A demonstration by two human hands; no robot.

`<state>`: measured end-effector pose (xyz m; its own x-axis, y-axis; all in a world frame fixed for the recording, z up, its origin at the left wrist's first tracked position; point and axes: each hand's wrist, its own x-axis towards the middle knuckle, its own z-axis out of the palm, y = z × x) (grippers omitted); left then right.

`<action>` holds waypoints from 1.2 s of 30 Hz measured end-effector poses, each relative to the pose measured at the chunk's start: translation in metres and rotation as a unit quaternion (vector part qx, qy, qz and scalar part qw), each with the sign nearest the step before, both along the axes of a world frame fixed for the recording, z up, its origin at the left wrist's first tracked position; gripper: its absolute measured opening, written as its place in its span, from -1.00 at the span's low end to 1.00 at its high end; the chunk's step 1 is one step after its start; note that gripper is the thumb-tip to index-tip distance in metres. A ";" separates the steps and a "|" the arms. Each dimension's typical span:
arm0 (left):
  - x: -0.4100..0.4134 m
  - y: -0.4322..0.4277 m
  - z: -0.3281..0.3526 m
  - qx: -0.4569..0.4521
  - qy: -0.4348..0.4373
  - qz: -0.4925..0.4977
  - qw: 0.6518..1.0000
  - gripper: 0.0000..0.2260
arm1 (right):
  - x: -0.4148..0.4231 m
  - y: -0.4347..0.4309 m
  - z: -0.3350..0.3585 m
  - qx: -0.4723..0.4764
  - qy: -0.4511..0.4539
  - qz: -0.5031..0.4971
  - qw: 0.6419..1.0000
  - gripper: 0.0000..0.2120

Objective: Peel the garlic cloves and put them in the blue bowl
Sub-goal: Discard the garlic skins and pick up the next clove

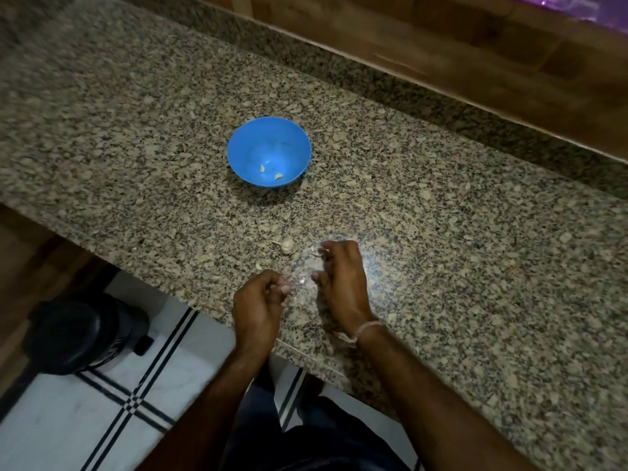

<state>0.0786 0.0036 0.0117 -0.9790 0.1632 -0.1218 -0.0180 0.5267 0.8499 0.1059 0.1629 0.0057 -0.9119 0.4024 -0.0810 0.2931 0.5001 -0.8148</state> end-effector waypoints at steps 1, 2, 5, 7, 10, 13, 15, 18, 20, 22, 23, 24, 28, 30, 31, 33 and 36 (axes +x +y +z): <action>-0.001 -0.001 -0.001 0.004 -0.009 0.009 1.000 -0.79 | -0.001 0.006 -0.001 0.027 -0.007 0.026 0.999 -0.48; -0.001 -0.001 -0.003 0.005 -0.019 0.015 1.000 -0.81 | -0.002 0.011 -0.003 0.057 -0.015 0.058 0.997 -0.43; -0.001 0.000 -0.006 0.005 -0.027 0.019 0.999 -0.84 | -0.009 0.016 -0.010 0.117 -0.030 0.133 0.984 -0.37; -0.001 -0.001 -0.008 0.006 -0.024 0.020 0.999 -0.84 | -0.010 0.011 -0.012 0.132 -0.027 0.163 0.977 -0.37; 0.000 -0.002 -0.011 -0.003 -0.026 0.025 0.999 -0.84 | -0.004 0.003 -0.015 0.163 -0.003 0.176 0.971 -0.47; -0.001 -0.003 -0.012 -0.009 -0.035 0.032 0.999 -0.81 | 0.006 -0.006 -0.021 0.172 0.023 0.170 0.970 -0.64; -0.002 -0.003 -0.013 -0.007 -0.039 0.031 0.999 -0.79 | 0.010 -0.011 -0.024 0.179 0.037 0.146 0.972 -0.80; -0.003 -0.003 -0.016 -0.005 -0.048 0.034 0.998 -0.81 | 0.010 -0.016 -0.023 0.176 0.047 0.113 0.977 -0.97; -0.004 -0.003 -0.017 -0.007 -0.048 0.032 0.998 -0.83 | 0.006 -0.018 -0.022 0.183 0.042 0.105 0.977 -0.92; -0.005 -0.004 -0.017 -0.006 -0.046 0.029 0.998 -0.82 | 0.001 -0.018 -0.021 0.200 0.026 0.114 0.973 -0.89; -0.005 -0.005 -0.016 -0.004 -0.049 0.030 0.998 -0.81 | -0.001 -0.018 -0.021 0.211 0.019 0.120 0.970 -0.88; -0.006 -0.005 -0.016 -0.002 -0.054 0.030 0.998 -0.81 | -0.002 -0.017 -0.022 0.220 0.011 0.125 0.967 -0.87; -0.009 -0.013 -0.014 0.014 -0.064 0.038 0.997 -0.84 | 0.000 -0.023 -0.017 0.166 -0.016 0.099 0.981 -0.79; -0.009 -0.019 -0.012 0.021 -0.068 0.051 0.996 -0.86 | 0.001 -0.033 -0.014 -0.012 -0.039 0.034 0.999 -0.79; -0.010 -0.024 -0.010 0.023 -0.071 0.060 0.995 -0.86 | -0.001 -0.040 -0.012 -0.111 -0.057 -0.001 0.992 -0.82; -0.012 -0.037 -0.008 0.033 -0.082 0.077 0.993 -0.87 | -0.008 -0.060 -0.006 -0.263 -0.089 -0.056 0.959 -0.89; -0.016 -0.065 -0.003 0.053 -0.087 0.108 0.989 -0.87 | -0.023 -0.097 0.018 -0.410 -0.099 -0.077 0.903 -0.90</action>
